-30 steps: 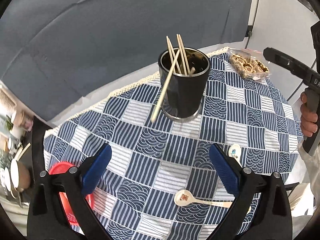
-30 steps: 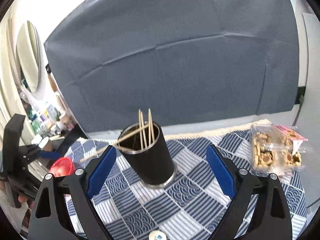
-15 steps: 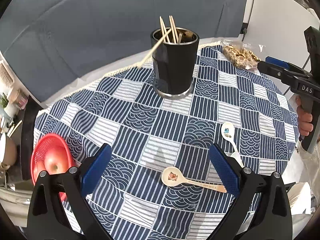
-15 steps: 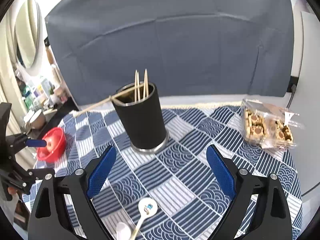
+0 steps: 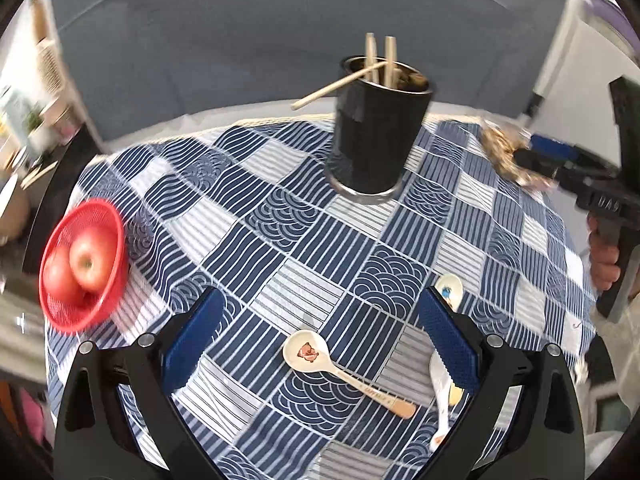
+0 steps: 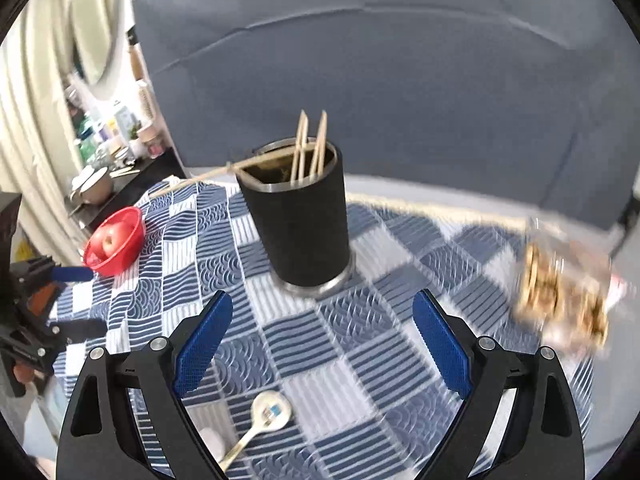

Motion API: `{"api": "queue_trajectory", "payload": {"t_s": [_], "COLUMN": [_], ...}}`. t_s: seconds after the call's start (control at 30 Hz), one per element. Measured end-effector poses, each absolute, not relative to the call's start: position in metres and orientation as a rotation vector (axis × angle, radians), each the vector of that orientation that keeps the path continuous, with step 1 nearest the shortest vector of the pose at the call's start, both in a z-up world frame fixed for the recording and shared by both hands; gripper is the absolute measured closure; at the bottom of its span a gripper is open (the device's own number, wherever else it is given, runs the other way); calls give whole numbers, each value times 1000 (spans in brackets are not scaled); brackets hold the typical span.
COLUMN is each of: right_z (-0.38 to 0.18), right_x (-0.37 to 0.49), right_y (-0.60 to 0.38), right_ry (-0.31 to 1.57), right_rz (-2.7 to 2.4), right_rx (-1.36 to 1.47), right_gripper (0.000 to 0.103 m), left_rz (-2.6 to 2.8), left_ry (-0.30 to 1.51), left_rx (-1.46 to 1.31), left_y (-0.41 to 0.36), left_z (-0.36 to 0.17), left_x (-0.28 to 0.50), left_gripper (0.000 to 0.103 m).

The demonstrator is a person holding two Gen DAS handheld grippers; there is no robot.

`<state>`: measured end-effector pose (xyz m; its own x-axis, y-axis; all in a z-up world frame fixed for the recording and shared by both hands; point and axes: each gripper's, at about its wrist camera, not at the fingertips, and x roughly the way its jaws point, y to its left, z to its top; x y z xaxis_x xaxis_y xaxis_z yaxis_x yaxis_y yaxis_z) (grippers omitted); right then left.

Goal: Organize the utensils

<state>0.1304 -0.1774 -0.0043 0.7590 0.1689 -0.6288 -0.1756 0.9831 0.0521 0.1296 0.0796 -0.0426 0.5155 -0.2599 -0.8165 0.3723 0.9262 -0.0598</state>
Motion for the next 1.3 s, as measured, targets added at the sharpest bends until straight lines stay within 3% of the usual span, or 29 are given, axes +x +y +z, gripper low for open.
{"api": "queue_trajectory", "payload": {"t_s": [0.37, 0.73, 0.87, 1.07, 1.3], "right_z": [36, -6, -4, 12, -20], "right_x": [267, 336, 329, 290, 232], "right_y": [-167, -140, -142, -191, -210], "right_ry": [732, 961, 971, 873, 858], "right_rz": [179, 184, 211, 277, 466], "right_rx": [-117, -247, -261, -20, 67], "right_gripper": [16, 16, 17, 16, 16], "left_rz": [-172, -43, -22, -29, -59], "left_ry": [967, 1021, 1011, 1003, 1016], "left_rx": [24, 29, -4, 8, 34], "left_y": [79, 90, 92, 79, 59], "left_z": [-55, -72, -71, -71, -79], "left_x": [102, 68, 61, 57, 52], "left_gripper": [7, 7, 7, 7, 7]}}
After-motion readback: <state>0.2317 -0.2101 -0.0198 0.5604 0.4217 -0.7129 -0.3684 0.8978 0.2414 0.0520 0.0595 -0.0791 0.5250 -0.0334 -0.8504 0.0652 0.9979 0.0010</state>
